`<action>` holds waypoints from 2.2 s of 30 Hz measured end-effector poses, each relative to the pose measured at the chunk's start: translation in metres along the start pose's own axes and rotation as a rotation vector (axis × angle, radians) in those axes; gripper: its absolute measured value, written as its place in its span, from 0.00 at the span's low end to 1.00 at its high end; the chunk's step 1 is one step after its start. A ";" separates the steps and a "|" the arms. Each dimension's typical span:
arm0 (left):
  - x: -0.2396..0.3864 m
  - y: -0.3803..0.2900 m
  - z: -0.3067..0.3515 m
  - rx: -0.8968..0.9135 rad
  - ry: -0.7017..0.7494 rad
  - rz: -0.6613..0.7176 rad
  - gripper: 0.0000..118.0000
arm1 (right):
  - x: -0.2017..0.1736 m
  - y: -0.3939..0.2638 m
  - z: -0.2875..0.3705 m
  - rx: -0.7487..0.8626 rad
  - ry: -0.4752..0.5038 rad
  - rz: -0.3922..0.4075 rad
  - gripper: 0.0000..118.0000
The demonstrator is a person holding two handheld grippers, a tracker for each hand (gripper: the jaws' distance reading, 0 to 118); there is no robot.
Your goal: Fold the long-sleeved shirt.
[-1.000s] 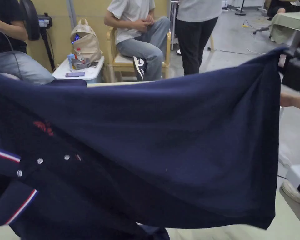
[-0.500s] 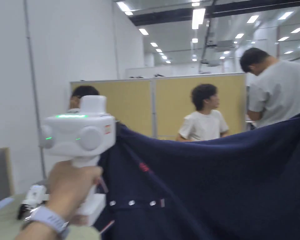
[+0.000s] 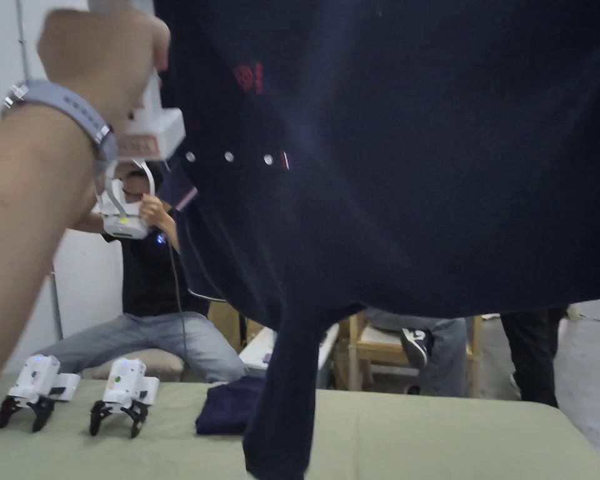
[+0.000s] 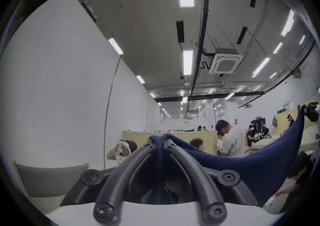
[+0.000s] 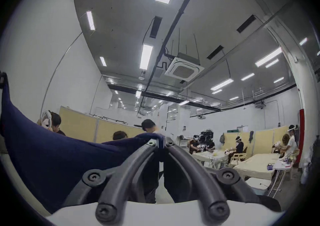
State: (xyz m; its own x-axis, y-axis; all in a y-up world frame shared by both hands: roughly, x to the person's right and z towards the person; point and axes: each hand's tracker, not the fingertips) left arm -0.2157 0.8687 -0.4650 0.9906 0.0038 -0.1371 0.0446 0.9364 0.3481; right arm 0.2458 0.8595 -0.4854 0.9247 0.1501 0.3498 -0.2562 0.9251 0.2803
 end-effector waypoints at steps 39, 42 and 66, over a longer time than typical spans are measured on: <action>-0.078 -0.522 0.517 -1.111 -0.209 0.025 0.04 | 0.043 -0.530 0.582 -1.052 0.230 -0.096 0.03; -0.078 -0.536 0.518 -1.175 -0.162 0.018 0.04 | 0.037 -0.534 0.590 -1.100 0.242 -0.086 0.05; -0.044 -0.456 0.423 -0.876 -0.149 0.205 0.00 | -0.097 -0.431 0.474 -0.626 0.454 -0.060 0.01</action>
State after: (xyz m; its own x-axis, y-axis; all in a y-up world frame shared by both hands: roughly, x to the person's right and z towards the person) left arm -0.2247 0.2929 -0.2255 0.9774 0.2111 -0.0081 -0.1885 0.8543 -0.4844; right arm 0.1330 0.2807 -0.2171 0.9913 0.0973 -0.0886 -0.1206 0.9407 -0.3171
